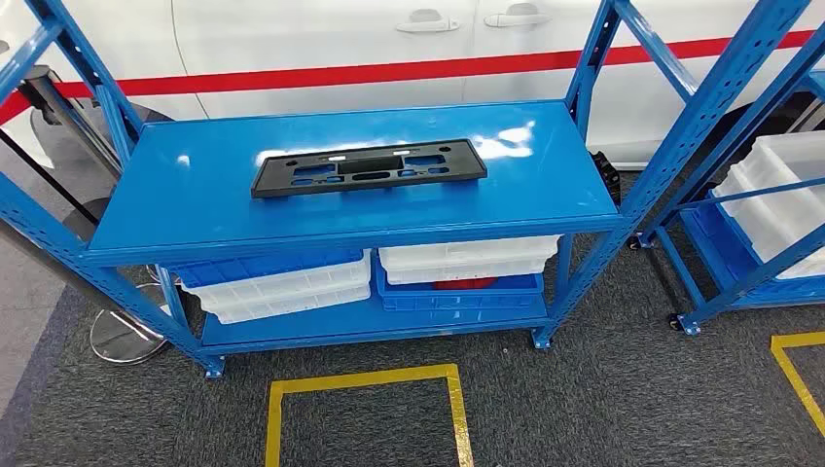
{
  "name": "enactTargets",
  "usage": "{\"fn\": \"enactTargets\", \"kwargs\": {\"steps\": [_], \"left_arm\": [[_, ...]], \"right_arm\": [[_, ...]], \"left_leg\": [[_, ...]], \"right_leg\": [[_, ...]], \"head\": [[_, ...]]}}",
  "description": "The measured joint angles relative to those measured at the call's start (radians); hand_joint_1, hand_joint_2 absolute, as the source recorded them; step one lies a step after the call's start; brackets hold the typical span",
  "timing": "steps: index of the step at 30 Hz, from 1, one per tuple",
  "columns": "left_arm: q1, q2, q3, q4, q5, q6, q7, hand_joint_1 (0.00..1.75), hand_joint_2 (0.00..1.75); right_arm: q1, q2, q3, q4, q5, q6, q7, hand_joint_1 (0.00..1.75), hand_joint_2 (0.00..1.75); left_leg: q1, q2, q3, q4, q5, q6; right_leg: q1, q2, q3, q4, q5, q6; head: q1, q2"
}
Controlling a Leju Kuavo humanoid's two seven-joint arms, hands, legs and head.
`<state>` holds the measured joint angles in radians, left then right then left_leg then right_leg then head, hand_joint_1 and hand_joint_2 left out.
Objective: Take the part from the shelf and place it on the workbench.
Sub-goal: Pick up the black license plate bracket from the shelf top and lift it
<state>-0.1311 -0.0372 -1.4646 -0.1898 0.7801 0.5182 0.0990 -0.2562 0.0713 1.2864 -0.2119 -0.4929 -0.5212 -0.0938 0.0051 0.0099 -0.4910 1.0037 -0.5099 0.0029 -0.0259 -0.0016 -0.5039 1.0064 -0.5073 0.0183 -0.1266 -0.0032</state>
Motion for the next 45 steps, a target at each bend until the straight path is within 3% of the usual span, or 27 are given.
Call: {"fn": "enactTargets", "kwargs": {"steps": [4, 10, 14, 19, 26, 29, 33, 35, 39, 44, 45], "left_arm": [[-0.01, -0.003, -0.035, 0.006, 0.01, 0.015, 0.003, 0.0, 0.0], [-0.017, -0.006, -0.068, 0.011, 0.013, 0.034, 0.011, 0.0, 0.0], [-0.015, -0.006, -0.076, 0.012, 0.02, 0.045, 0.006, 0.0, 0.0], [-0.014, -0.008, -0.082, 0.013, 0.022, 0.047, -0.004, 0.0, 0.0], [-0.018, -0.009, -0.087, 0.016, 0.011, 0.034, -0.006, 0.0, 0.0], [-0.02, -0.01, -0.087, 0.017, 0.012, 0.029, -0.006, 0.0, 0.0], [-0.027, -0.012, -0.087, 0.018, 0.016, 0.022, -0.003, 0.0, 1.75], [-0.031, -0.012, -0.087, 0.019, 0.023, 0.019, -0.002, 0.0, 1.75], [-0.036, -0.012, -0.087, 0.019, 0.034, 0.02, -0.002, 0.0, 1.75], [-0.036, -0.012, -0.087, 0.019, 0.035, 0.021, -0.002, 0.0, 1.75], [-0.036, -0.012, -0.087, 0.019, 0.035, 0.021, -0.002, 0.0, 1.75]], "right_arm": [[-0.054, 0.001, 0.043, 0.0, 0.022, -0.047, -0.051, 0.0, 0.0], [-0.14, 0.01, 0.076, -0.01, 0.083, -0.129, -0.191, 0.0, 0.0], [-0.156, 0.028, 0.076, -0.038, 0.123, -0.16, -0.304, 0.0, 1.75], [-0.172, 0.025, 0.015, -0.121, 0.236, -0.163, -0.39, 0.0, 1.75], [-0.19, -0.038, -0.288, -0.377, 0.713, 0.037, -0.269, 0.0, 1.75], [-0.245, -0.043, -0.382, -0.399, 0.924, 0.032, -0.219, 0.0, 1.75], [-0.344, -0.044, -0.427, -0.381, 1.242, -0.047, -0.111, 0.0, 1.75], [-0.408, -0.044, -0.425, -0.35, 1.413, -0.091, -0.046, 0.0, 1.75], [-0.493, -0.044, -0.41, -0.298, 1.603, -0.122, 0.041, 0.0, 0.0], [-0.497, -0.044, -0.408, -0.295, 1.61, -0.122, 0.045, 0.0, 0.0], [-0.501, -0.044, -0.406, -0.292, 1.617, -0.122, 0.049, 0.0, 0.44]], "left_leg": [[0.0, 0.0, 0.001, 0.0, 0.0, 0.0], [0.0, 0.0, 0.002, 0.0, 0.001, -0.001], [0.0, 0.0, 0.002, 0.0, 0.001, -0.001], [0.0, 0.0, 0.002, 0.0, 0.001, -0.001], [0.0, 0.0, 0.002, 0.001, 0.001, 0.0], [0.0, 0.0, 0.002, 0.001, 0.002, 0.0], [0.0, 0.0, 0.002, 0.002, 0.002, 0.0], [0.0, 0.0, 0.001, 0.002, 0.002, 0.0], [0.0, 0.0, 0.001, 0.002, 0.003, 0.0], [0.0, 0.0, 0.001, 0.002, 0.003, 0.0], [0.0, 0.0, 0.001, 0.002, 0.003, 0.0]], "right_leg": [[0.0, 0.0, 0.0, 0.0, 0.0, 0.0], [0.0, 0.0, 0.0, 0.0, 0.0, 0.001], [0.0, 0.0, -0.001, 0.0, 0.0, 0.0], [0.0, 0.0, -0.001, 0.0, 0.0, 0.001], [0.0, 0.0, 0.0, 0.0, 0.001, 0.002], [0.0, 0.0, 0.0, 0.0, 0.002, 0.003], [0.0, 0.0, -0.001, 0.0, 0.002, 0.003], [0.0, 0.0, -0.001, 0.0, 0.003, 0.003], [0.0, 0.0, -0.001, 0.0, 0.003, 0.003], [0.0, 0.0, -0.001, 0.0, 0.003, 0.003], [0.0, 0.0, -0.001, 0.0, 0.003, 0.003]], "head": [[0.0, 0.0], [0.0, 0.0], [0.0, 0.0], [0.0, 0.0], [0.0, 0.0], [0.0, 0.0], [0.0, 0.0], [0.0, 0.0], [0.0, 0.0], [0.0, 0.0], [0.0, 0.0]]}}
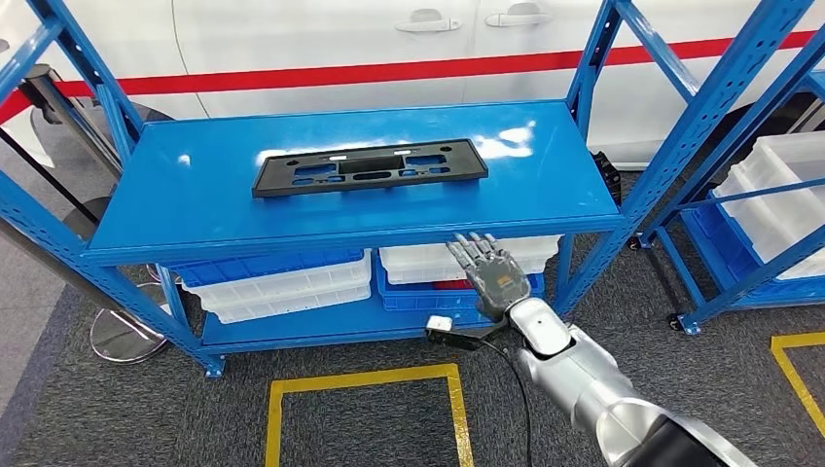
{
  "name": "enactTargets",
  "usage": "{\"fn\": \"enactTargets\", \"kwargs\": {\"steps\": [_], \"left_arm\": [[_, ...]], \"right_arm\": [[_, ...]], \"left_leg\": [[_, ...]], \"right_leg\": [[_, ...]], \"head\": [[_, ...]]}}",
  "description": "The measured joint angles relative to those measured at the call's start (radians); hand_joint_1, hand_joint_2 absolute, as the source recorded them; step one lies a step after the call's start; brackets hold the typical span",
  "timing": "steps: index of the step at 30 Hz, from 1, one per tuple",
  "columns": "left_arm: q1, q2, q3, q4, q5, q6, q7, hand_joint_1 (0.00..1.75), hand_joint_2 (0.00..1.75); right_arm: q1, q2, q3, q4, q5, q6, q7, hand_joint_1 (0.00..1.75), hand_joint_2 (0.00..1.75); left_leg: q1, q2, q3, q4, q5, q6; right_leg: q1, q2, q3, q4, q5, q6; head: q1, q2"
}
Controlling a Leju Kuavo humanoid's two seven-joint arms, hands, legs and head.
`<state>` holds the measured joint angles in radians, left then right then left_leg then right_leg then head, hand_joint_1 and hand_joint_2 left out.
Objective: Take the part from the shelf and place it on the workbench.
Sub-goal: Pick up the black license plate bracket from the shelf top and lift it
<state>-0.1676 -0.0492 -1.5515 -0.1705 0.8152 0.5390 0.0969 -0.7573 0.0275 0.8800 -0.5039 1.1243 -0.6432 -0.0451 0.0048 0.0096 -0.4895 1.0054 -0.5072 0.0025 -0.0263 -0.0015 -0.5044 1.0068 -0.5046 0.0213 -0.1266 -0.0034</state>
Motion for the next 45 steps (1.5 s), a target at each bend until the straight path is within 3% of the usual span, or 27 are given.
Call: {"fn": "enactTargets", "kwargs": {"steps": [3, 8, 18, 22, 33, 40, 45], "left_arm": [[-0.001, 0.0, 0.0, 0.0, 0.003, 0.002, -0.001, 0.0, 1.75], [-0.007, 0.001, 0.0, 0.008, 0.014, 0.015, 0.001, 0.0, 1.75], [-0.01, 0.002, 0.002, 0.009, 0.033, 0.016, -0.02, 0.0, 1.75], [-0.009, 0.002, 0.005, 0.009, 0.045, 0.015, -0.03, 0.0, 0.0], [-0.009, 0.008, 0.058, 0.009, 0.11, 0.014, -0.12, 0.0, 0.0], [-0.01, 0.011, 0.075, 0.009, 0.116, -0.001, -0.131, 0.0, 0.0], [-0.011, 0.012, 0.075, 0.009, 0.112, -0.003, -0.127, 0.0, 0.0]], "right_arm": [[-0.032, 0.001, 0.012, 0.027, 0.047, -0.002, 0.027, 0.0, 1.75], [-0.147, 0.013, 0.035, 0.098, 0.101, -0.004, 0.079, 0.0, 1.75], [-0.168, 0.035, 0.008, 0.122, 0.058, -0.004, 0.029, 0.0, 1.75], [-0.168, 0.042, 0.0, 0.128, 0.048, -0.005, 0.023, 0.0, 1.75], [-0.164, 0.052, -0.08, 0.136, -0.072, 0.006, -0.068, 0.0, 1.75], [-0.169, 0.057, -0.087, 0.141, -0.017, 0.039, -0.054, 0.0, 1.75], [-0.196, 0.067, -0.057, 0.141, 0.104, 0.078, 0.018, 0.0, 1.75]], "left_leg": [[0.0, 0.0, 0.0, 0.0, 0.0, 0.0], [0.0, 0.0, -0.001, 0.0, 0.0, 0.0], [0.0, 0.0, -0.001, 0.0, 0.0, 0.0], [0.0, 0.0, -0.001, 0.0, 0.0, 0.0], [0.0, 0.0, -0.001, 0.0, 0.0, 0.0], [0.0, 0.0, -0.001, 0.0, 0.0, 0.0], [0.0, 0.0, -0.001, 0.0, 0.0, 0.0]], "right_leg": [[0.0, 0.0, 0.0, 0.0, 0.0, 0.0], [0.0, 0.0, 0.0, 0.0, 0.0, 0.0], [0.0, 0.0, 0.0, 0.0, 0.0, 0.0], [0.0, 0.0, 0.0, 0.0, 0.0, 0.0], [0.0, 0.0, 0.0, 0.0, 0.0, 0.0], [0.0, 0.0, 0.0, 0.0, 0.0, 0.0], [0.0, 0.0, 0.0, 0.0, 0.0, 0.0]], "head": [[0.0, 0.0], [0.0, 0.0], [0.0, 0.0], [0.0, 0.0], [0.0, 0.0], [0.0, 0.0], [0.0, 0.0]]}}
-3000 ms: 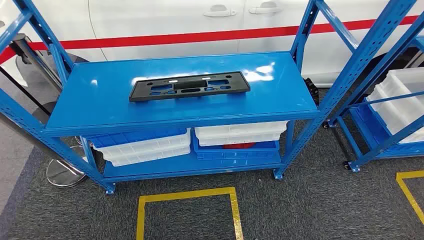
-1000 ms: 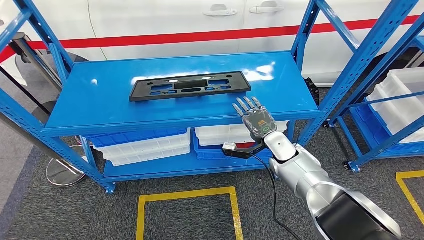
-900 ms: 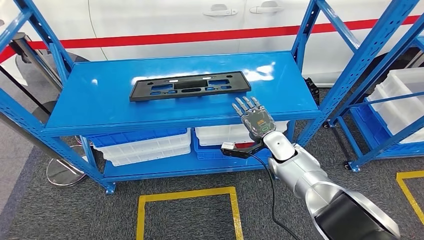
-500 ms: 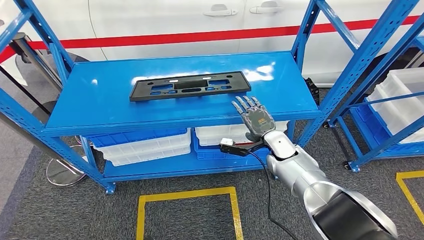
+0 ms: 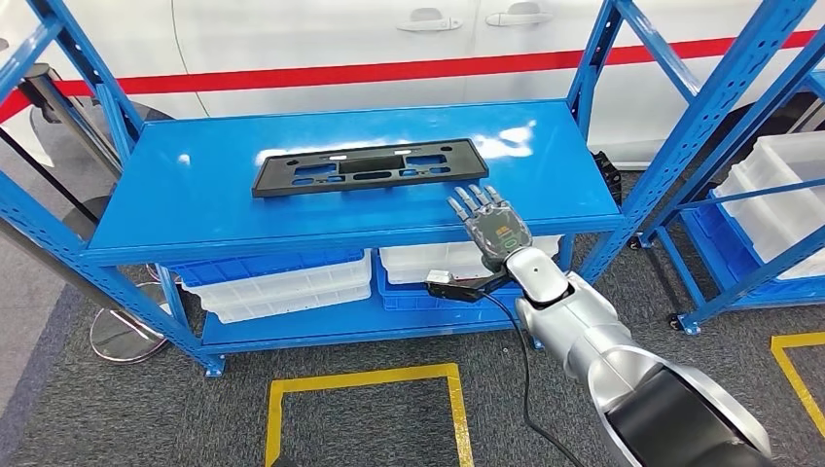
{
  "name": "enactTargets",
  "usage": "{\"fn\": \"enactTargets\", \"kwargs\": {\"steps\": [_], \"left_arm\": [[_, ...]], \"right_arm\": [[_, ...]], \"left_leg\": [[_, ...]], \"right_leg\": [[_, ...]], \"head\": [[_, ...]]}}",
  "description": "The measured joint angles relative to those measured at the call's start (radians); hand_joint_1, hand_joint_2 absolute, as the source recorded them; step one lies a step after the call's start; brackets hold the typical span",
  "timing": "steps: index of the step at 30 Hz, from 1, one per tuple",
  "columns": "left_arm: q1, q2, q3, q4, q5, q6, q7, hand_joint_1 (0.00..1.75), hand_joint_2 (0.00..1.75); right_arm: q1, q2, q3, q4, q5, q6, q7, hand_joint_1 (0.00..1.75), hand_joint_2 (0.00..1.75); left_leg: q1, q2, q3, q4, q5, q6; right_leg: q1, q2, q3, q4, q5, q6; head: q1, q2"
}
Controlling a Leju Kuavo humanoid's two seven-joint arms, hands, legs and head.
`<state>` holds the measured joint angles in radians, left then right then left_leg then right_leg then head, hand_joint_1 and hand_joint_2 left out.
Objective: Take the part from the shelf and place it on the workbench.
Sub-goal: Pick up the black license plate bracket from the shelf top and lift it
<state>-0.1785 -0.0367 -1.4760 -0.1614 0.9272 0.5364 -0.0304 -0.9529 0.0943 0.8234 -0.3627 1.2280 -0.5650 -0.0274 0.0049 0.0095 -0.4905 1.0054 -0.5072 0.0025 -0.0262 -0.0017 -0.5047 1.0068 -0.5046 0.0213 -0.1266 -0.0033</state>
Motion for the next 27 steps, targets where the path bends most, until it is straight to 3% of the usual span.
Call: {"fn": "enactTargets", "kwargs": {"steps": [21, 27], "left_arm": [[-0.005, 0.0, -0.013, 0.0, -0.013, -0.009, 0.035, 0.0, 0.0], [-0.015, 0.0, -0.026, 0.0, -0.024, -0.02, 0.039, 0.0, 0.0]], "right_arm": [[-0.014, 0.015, 0.028, 0.021, 0.011, 0.007, 0.017, 0.0, 1.75], [-0.067, 0.031, 0.028, 0.021, 0.041, 0.037, 0.022, 0.0, 1.75]], "left_leg": [[0.0, 0.0, 0.0, 0.0, 0.0, 0.0], [0.0, 0.0, 0.0, 0.0, 0.0, 0.0]], "right_leg": [[0.0, 0.0, 0.0, 0.0, 0.0, 0.0], [0.0, 0.0, 0.0, 0.0, 0.0, 0.0]], "head": [[0.0, 0.0], [0.0, 0.0]]}}
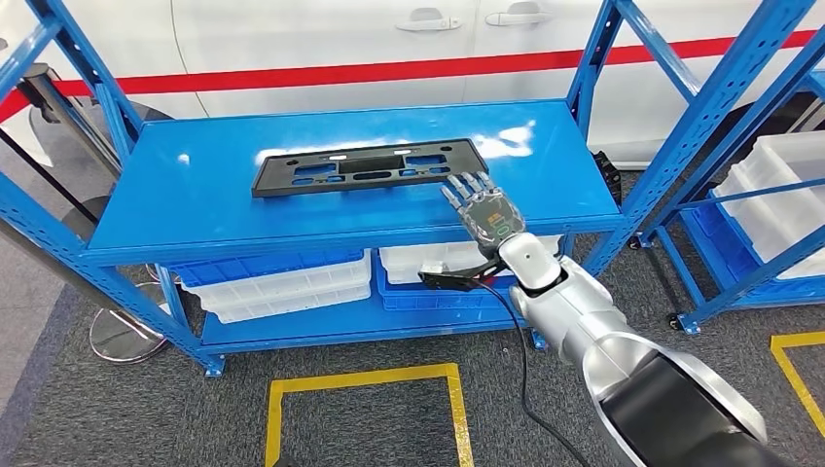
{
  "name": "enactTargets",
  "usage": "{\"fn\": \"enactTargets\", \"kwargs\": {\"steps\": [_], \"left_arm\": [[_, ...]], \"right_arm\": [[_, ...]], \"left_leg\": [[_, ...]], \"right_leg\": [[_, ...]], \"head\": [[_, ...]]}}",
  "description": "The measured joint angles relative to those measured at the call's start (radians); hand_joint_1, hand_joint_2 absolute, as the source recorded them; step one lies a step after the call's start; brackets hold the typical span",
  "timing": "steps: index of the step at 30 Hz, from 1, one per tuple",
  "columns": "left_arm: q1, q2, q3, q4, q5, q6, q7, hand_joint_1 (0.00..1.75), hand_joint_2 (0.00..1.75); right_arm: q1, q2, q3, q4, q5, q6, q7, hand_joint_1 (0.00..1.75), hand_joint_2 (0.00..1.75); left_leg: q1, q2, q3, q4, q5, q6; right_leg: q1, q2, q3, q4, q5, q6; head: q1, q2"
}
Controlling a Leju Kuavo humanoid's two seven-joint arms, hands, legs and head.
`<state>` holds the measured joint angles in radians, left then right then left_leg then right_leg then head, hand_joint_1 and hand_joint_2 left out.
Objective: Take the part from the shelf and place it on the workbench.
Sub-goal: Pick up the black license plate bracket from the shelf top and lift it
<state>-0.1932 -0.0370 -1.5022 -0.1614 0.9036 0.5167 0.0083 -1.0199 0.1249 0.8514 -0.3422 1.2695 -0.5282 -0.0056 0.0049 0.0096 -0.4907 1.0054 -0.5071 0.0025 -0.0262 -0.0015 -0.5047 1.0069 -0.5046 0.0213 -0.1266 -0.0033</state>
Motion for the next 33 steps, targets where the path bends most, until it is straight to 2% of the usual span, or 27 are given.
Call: {"fn": "enactTargets", "kwargs": {"steps": [9, 13, 17, 21, 26, 29, 33], "left_arm": [[-0.011, 0.0, -0.012, 0.0, -0.006, -0.004, 0.009, 0.0, 0.0], [-0.018, 0.0, -0.02, 0.0, -0.007, -0.008, 0.024, 0.0, 0.0], [-0.019, 0.0, -0.022, 0.0, -0.006, -0.008, 0.025, 0.0, 0.0], [-0.018, 0.0, -0.024, 0.0, -0.003, -0.006, 0.023, 0.0, 0.0], [-0.016, 0.002, -0.024, 0.0, 0.0, 0.0, 0.028, 0.0, 0.0], [-0.013, 0.003, -0.024, 0.0, 0.001, 0.002, 0.034, 0.0, 0.0], [-0.01, 0.003, -0.025, 0.0, 0.001, 0.002, 0.038, 0.0, 0.0]], "right_arm": [[-0.059, 0.025, 0.009, 0.0, 0.01, 0.05, 0.004, 0.0, 1.75], [-0.066, 0.041, 0.01, 0.006, -0.007, 0.129, 0.005, 0.0, 1.75], [-0.07, 0.07, -0.01, 0.016, -0.111, 0.256, -0.011, 0.0, 1.75], [-0.071, 0.091, -0.084, 0.026, -0.264, 0.376, -0.047, 0.0, 1.75], [-0.071, 0.112, -0.24, 0.036, -0.468, 0.511, -0.078, 0.0, 1.75], [-0.071, 0.119, -0.31, 0.039, -0.497, 0.529, -0.079, 0.0, 1.75], [-0.071, 0.12, -0.344, 0.041, -0.492, 0.526, -0.079, 0.0, 1.75]], "left_leg": [[0.0, 0.0, 0.0, 0.0, 0.0, 0.0], [0.0, 0.0, 0.0, 0.0, 0.0, 0.0], [0.0, 0.0, 0.0, 0.0, 0.0, 0.0], [0.0, 0.0, -0.001, 0.0, 0.0, 0.0], [0.0, 0.0, -0.001, 0.0, 0.0, 0.0], [0.0, 0.0, -0.001, 0.0, 0.0, 0.0], [0.0, 0.0, -0.001, 0.0, 0.0, 0.0]], "right_leg": [[0.0, 0.0, 0.0, 0.0, 0.0, 0.0], [0.0, 0.0, 0.0, 0.0, 0.0, 0.0], [0.0, 0.0, 0.0, 0.0, 0.0, 0.0], [0.0, 0.0, 0.0, 0.0, 0.0, 0.0], [0.0, 0.0, 0.0, 0.0, 0.0, 0.0], [0.0, 0.0, 0.0, 0.0, 0.0, 0.0], [0.0, 0.0, 0.0, 0.0, 0.0, 0.0]], "head": [[0.0, 0.0], [0.0, 0.0], [0.0, 0.0], [0.0, 0.0], [0.0, 0.0], [0.0, 0.0], [0.0, 0.0]]}}
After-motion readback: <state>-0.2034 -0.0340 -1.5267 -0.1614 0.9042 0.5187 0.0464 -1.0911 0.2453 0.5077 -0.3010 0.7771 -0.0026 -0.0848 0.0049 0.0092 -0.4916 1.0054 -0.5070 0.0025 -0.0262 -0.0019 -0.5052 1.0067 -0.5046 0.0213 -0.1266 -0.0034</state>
